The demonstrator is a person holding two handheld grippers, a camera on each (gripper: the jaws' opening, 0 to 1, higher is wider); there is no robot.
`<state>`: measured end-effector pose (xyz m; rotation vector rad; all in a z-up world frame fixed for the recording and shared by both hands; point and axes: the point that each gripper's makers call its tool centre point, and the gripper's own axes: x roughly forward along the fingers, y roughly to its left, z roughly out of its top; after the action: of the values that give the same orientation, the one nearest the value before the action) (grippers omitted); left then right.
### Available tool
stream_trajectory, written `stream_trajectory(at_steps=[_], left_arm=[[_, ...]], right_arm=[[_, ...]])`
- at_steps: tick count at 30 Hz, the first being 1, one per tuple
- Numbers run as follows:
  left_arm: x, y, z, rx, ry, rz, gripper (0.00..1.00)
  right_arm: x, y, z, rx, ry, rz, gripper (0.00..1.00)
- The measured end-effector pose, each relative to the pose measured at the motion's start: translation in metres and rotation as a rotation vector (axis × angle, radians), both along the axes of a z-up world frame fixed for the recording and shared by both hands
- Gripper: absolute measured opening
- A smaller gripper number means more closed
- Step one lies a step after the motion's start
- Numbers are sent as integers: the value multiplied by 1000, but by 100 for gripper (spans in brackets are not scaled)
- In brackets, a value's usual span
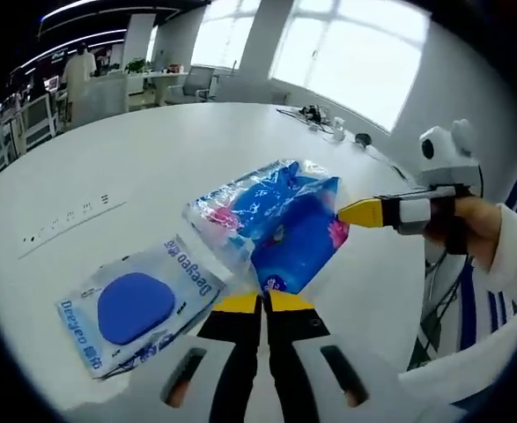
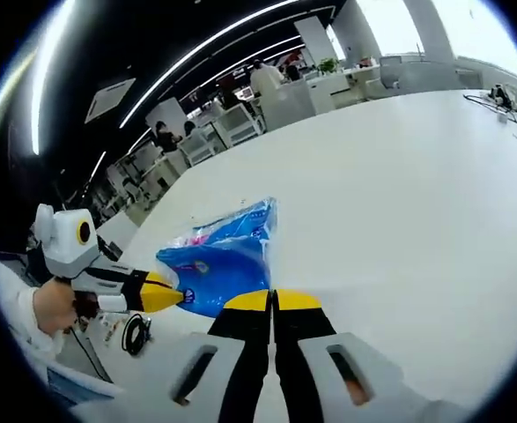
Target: Arrange the tabletop items into an orderly group along one side of the table until the central work area is clear of visible clutter.
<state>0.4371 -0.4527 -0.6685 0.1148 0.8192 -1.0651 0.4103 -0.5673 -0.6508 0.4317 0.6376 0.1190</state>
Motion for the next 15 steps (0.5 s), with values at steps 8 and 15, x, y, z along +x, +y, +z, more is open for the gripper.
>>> stream_trajectory(at_steps=[8,15], left_arm=[[15,-17,-18,27,29,6,0],[22,-27,-38,66,57,7,0]], right_arm=[[14,-16,-20,-27,34,-26,0],[24,-23,-41,-47,76,-31,0]])
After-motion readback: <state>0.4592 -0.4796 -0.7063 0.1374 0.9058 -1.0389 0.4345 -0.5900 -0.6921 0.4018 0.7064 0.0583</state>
